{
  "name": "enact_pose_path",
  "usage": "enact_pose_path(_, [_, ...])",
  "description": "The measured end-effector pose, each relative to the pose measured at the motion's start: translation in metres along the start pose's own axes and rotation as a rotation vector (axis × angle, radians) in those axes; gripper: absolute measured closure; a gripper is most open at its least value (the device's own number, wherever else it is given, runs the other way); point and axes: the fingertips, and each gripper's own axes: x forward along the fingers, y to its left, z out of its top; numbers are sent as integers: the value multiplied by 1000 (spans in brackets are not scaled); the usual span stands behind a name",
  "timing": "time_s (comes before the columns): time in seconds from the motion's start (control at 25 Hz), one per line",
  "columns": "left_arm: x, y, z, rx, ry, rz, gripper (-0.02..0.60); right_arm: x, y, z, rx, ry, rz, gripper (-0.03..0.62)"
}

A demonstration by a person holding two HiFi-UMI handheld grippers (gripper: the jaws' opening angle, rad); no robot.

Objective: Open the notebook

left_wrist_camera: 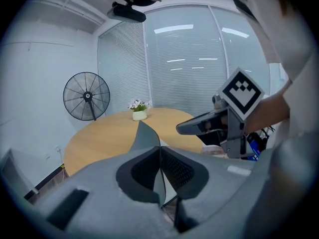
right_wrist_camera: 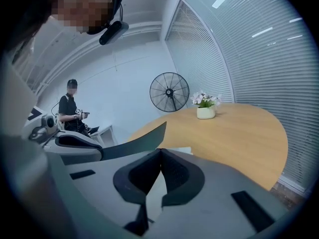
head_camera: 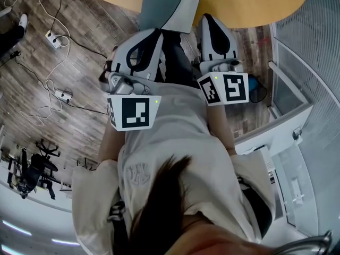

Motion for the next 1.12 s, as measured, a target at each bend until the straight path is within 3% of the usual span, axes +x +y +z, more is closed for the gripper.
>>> enact_pose_path(0.6, [-32, 53, -29, -119, -22, 58, 557, 27, 37, -3, -27, 15, -10, 592])
enact_pose_path(0.92, [-49, 90, -66, -240, 30, 142, 555, 37, 54, 2, -45, 16, -9, 592])
enact_pose_path(1.12, [-52, 106, -86, -276, 45, 181, 555, 42, 60, 6, -62, 19, -9, 592])
